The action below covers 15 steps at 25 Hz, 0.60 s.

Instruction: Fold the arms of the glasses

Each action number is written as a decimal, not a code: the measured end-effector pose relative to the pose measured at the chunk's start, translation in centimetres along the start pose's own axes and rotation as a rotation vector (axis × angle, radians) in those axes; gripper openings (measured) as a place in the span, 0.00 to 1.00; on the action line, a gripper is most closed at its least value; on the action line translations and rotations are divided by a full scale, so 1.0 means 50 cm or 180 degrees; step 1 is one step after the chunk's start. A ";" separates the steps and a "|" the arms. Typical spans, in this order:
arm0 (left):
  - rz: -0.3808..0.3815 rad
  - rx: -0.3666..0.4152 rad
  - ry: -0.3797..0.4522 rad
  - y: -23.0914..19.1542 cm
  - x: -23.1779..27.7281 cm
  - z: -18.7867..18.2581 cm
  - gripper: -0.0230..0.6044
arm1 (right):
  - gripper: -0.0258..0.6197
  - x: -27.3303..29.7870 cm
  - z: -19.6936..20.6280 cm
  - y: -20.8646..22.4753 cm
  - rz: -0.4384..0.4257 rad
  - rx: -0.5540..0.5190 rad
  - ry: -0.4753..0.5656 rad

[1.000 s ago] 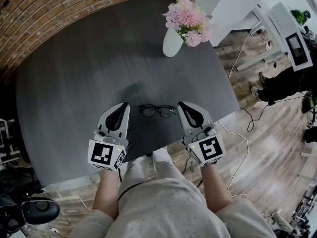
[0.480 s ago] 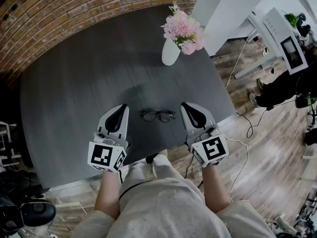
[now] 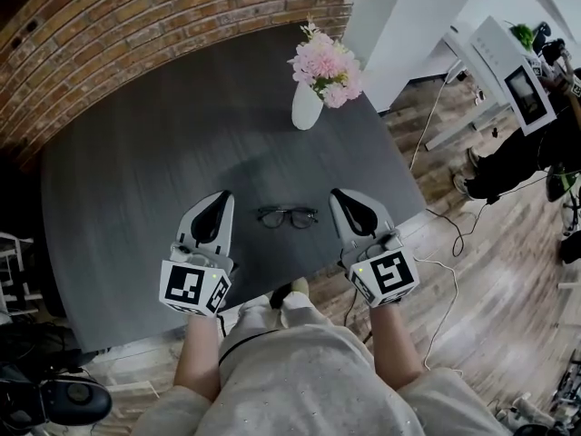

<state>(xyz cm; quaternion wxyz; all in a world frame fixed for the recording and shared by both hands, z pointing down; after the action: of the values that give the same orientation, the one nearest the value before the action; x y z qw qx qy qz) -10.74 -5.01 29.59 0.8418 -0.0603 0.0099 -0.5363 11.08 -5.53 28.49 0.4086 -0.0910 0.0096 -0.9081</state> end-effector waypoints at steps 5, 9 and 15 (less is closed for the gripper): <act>0.0006 0.0020 0.0061 0.000 -0.001 -0.019 0.03 | 0.04 -0.006 -0.009 0.001 0.0038 0.0043 0.0059; 0.0015 0.0021 0.0120 0.005 -0.002 -0.033 0.03 | 0.04 -0.013 -0.027 0.000 0.0064 0.0079 0.0119; 0.0062 0.0069 0.0184 0.018 -0.006 -0.054 0.03 | 0.04 -0.023 -0.050 -0.006 0.0081 0.0097 0.0206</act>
<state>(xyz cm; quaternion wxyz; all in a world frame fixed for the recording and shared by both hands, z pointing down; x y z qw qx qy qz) -10.28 -4.59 26.78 0.8469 -0.0355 0.0291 -0.5297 11.17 -4.63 25.90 0.4209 -0.0553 0.0102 -0.9054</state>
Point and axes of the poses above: the fingertips, and each gripper's own axes: x forward along the fingers, y to its right, z out of its underside, the point moved 5 cm from there along -x, backward along the fingers, and after that the axes turned 4 degrees about -z, right-handed, at the moved point
